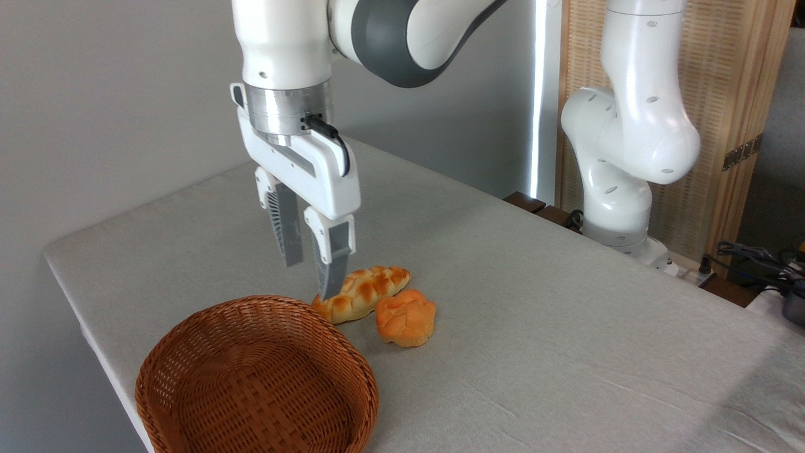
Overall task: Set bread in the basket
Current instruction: 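Lower the open gripper over the round orange bun, then close the gripper on the round orange bun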
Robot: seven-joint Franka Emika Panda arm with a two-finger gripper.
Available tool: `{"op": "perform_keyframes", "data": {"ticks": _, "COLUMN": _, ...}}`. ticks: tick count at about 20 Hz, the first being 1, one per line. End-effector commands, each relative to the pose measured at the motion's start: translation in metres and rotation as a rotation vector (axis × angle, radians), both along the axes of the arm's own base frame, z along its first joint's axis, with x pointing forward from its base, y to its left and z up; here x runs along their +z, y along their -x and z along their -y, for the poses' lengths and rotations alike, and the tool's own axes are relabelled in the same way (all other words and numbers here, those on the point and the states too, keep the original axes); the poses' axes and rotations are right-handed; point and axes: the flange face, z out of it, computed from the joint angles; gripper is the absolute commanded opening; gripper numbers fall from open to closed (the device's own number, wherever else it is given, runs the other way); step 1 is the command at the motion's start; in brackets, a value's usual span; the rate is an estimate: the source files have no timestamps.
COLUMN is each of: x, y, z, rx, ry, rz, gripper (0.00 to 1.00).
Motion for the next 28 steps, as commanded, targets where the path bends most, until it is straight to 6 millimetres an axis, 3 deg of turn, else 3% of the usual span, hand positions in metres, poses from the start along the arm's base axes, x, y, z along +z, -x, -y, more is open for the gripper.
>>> {"op": "perform_keyframes", "data": {"ticks": 1, "x": -0.019, "y": 0.024, "z": -0.028, "rx": 0.001, "ry": -0.024, "rz": -0.044, "gripper": 1.00}}
{"op": "perform_keyframes", "data": {"ticks": 4, "x": -0.041, "y": 0.046, "z": -0.033, "rx": -0.045, "ry": -0.026, "rz": -0.092, "gripper": 1.00}}
{"op": "perform_keyframes", "data": {"ticks": 9, "x": -0.074, "y": 0.059, "z": -0.039, "rx": -0.089, "ry": -0.027, "rz": -0.160, "gripper": 1.00}}
{"op": "perform_keyframes", "data": {"ticks": 16, "x": -0.105, "y": 0.068, "z": -0.040, "rx": -0.139, "ry": -0.029, "rz": -0.222, "gripper": 1.00}}
{"op": "perform_keyframes", "data": {"ticks": 22, "x": -0.122, "y": 0.063, "z": -0.037, "rx": -0.167, "ry": -0.036, "rz": -0.239, "gripper": 1.00}}
{"op": "perform_keyframes", "data": {"ticks": 26, "x": -0.118, "y": 0.059, "z": -0.028, "rx": -0.182, "ry": -0.039, "rz": -0.214, "gripper": 0.87}}
{"op": "perform_keyframes", "data": {"ticks": 28, "x": -0.116, "y": 0.057, "z": -0.027, "rx": -0.183, "ry": -0.040, "rz": -0.199, "gripper": 0.71}}
